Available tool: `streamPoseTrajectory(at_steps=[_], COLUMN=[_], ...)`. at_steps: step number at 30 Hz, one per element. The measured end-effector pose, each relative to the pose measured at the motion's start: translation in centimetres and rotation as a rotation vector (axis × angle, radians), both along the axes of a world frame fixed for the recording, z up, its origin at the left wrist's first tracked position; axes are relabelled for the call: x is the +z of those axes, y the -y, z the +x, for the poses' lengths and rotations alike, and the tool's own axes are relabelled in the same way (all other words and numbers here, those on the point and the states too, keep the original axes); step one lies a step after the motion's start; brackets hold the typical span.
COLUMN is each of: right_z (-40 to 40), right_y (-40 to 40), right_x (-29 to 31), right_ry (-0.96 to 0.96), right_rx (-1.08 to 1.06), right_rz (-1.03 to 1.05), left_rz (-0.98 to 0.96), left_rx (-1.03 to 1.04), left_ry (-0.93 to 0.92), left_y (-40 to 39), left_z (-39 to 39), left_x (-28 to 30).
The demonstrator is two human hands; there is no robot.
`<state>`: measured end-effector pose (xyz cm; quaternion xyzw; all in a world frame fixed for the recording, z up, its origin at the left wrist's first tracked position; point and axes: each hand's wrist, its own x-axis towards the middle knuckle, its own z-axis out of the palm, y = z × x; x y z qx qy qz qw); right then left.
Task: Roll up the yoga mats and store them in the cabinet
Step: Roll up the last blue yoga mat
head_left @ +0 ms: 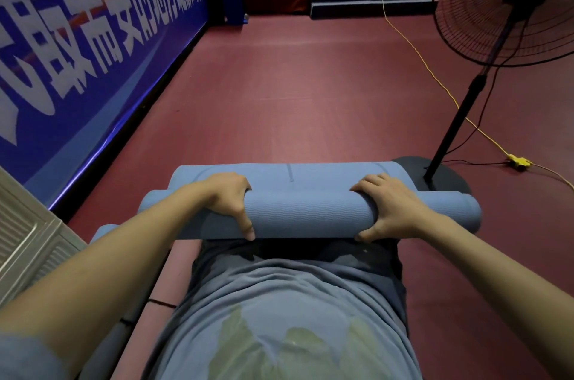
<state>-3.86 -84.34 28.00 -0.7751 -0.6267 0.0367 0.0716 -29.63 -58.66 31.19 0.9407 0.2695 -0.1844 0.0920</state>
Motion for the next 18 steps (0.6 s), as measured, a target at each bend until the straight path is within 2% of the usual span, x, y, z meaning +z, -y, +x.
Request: streamPoseTrajectory(at_steps=[3,8,11,13,15,18], right_z=[0.0,-0.6,-1.4,-1.7,-1.7,-1.6], right_y=[-0.1,-1.2,-2.0,-2.4,-2.7,-2.8], right_x=[0.1,1.0,1.6,2.1,2.3,2.0], right_ry=[-0.079,0.020,0.152,0.169,0.151,0.100], right_rx=[-0.040,-0.101,-0.100,-0.120,-0.140,-0.137], right_rz=[0.062,-0.039,-0.089,-0.141,-0.178,-0.217], left_rz=[-0.065,0.002,-0.053,-0.073,-0.033,0.091], left_rx=[0.039,-0.029,0.031,0.076,0.090,-0.009], left_ry=[0.038,0.193,0.298,0.333,0.315,0.192], left_y=[-0.9,-1.6,-1.9,-2.3,-2.6,-2.2], left_z=[-0.2,-0.4,-0.9,-1.3,-1.5,-1.2], left_x=[-0.4,-0.7,-1.1,-1.0,-0.5,0.3])
